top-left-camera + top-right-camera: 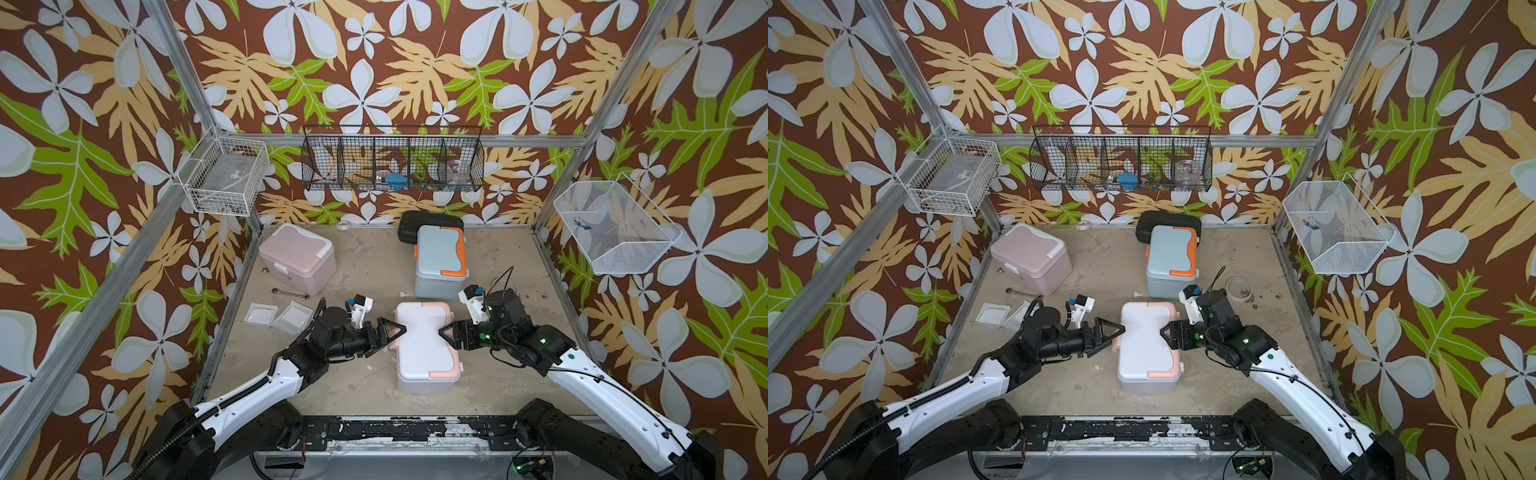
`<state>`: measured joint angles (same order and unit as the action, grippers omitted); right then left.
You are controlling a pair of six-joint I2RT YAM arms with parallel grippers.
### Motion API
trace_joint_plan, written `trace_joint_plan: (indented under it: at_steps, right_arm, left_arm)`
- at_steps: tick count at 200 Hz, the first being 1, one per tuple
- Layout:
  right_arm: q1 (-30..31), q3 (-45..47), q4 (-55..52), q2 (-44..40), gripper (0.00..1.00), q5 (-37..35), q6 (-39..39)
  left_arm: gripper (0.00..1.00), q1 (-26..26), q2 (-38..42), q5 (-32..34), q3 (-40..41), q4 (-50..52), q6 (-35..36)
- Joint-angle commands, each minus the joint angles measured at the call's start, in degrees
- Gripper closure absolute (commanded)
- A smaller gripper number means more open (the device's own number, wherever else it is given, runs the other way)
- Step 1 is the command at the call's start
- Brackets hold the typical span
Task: Open first aid kits and take out gauze
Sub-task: Fasten the fastener of the first aid kit.
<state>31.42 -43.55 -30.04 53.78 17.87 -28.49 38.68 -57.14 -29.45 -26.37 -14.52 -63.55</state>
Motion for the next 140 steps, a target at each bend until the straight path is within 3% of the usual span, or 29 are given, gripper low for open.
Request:
trace_joint_plan:
  at_steps: [1,55,90,113,140]
  right_arm:
    - [0.05,0.04,0.57,-0.26,0.21,-0.37,-0.17]
    - [0.06,-2.09,-2.29,0.38,0.22,-3.44,0.54]
    - [0.05,-4.82,-5.07,1.21,0.22,-5.45,1.82]
    - [0.05,-8.15,-8.46,3.18,0.22,-7.81,3.58]
    - [0.07,-8.05,-7.43,3.27,0.22,-5.83,3.71]
  left_arm:
    - [0.0,-0.01,0.74,2.53,-1.82,5.72,2.75]
    - [0.03,0.16,2.2,8.93,-10.28,22.85,10.03]
    - [0.06,3.72,0.41,13.79,-17.59,31.35,12.65]
    - [0.07,5.82,-1.32,16.2,-20.59,34.34,13.63]
    - [0.07,6.73,-3.08,16.01,-21.3,34.45,13.76]
